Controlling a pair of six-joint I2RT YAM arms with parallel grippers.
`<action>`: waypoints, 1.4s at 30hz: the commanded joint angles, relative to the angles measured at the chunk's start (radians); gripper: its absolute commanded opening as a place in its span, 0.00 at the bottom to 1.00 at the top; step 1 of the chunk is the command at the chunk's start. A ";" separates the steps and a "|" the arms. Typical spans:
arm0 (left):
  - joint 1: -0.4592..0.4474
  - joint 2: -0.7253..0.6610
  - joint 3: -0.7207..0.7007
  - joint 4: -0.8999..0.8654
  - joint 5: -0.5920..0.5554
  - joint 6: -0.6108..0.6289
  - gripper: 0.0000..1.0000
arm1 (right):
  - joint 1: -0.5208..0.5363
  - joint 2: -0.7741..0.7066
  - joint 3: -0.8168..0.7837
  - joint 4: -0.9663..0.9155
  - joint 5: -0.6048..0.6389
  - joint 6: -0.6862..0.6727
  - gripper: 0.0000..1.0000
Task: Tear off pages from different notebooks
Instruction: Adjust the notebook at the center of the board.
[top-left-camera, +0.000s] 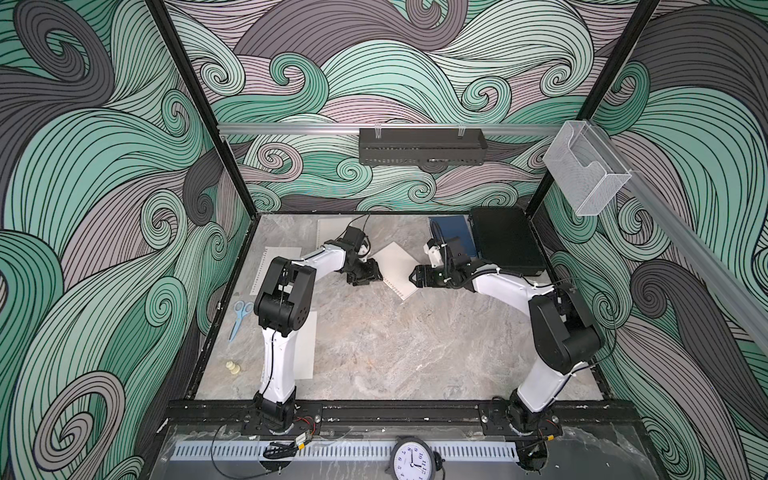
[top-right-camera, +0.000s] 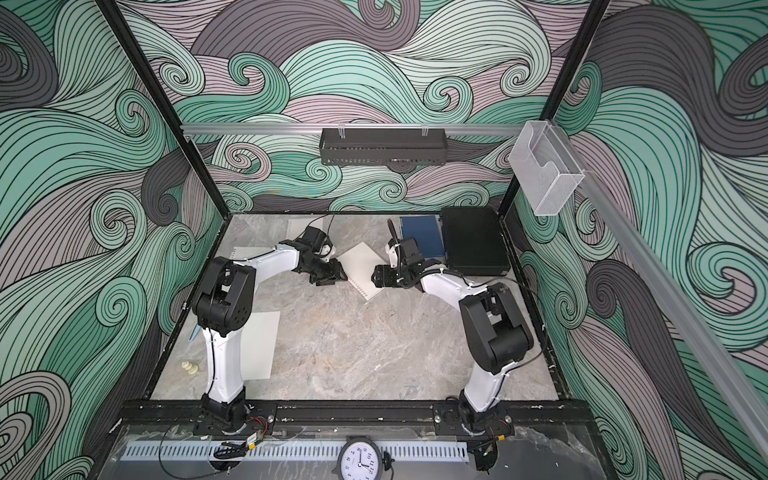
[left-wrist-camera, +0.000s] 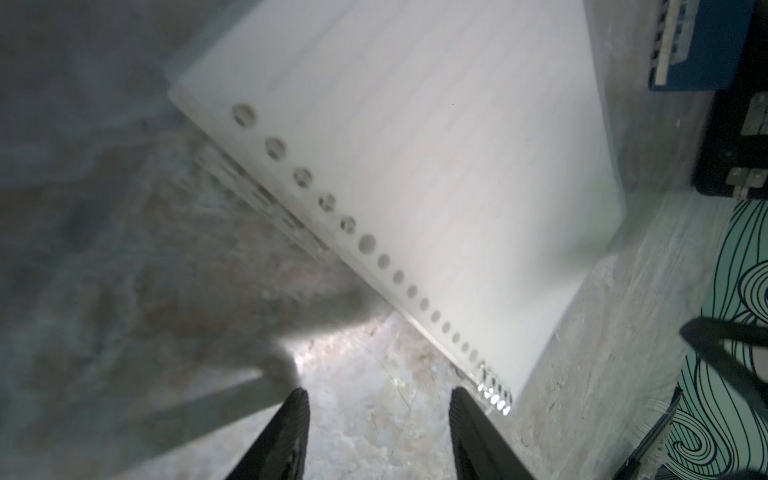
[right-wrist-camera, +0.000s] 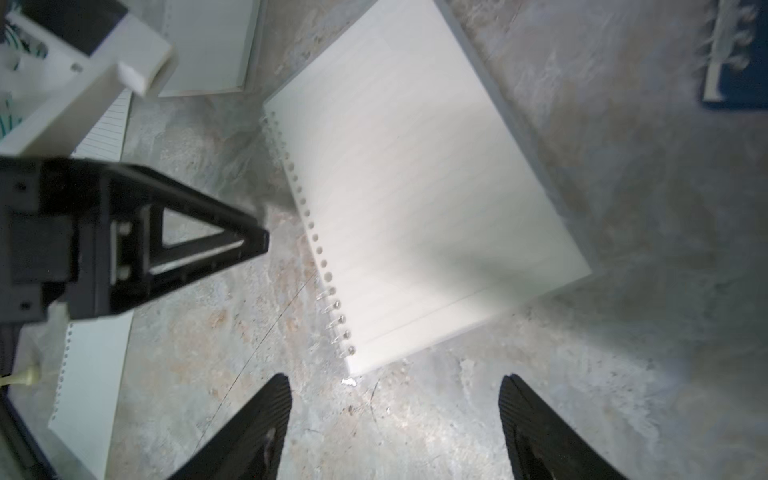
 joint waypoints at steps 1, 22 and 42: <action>-0.043 -0.077 -0.050 0.020 -0.018 -0.043 0.54 | -0.015 0.082 0.080 -0.083 0.076 -0.110 0.79; -0.106 0.060 0.068 0.072 -0.006 -0.112 0.54 | -0.080 0.332 0.276 -0.154 -0.033 -0.143 0.73; 0.083 0.234 0.332 -0.057 0.025 -0.005 0.49 | -0.071 0.530 0.431 0.064 -0.220 0.119 0.64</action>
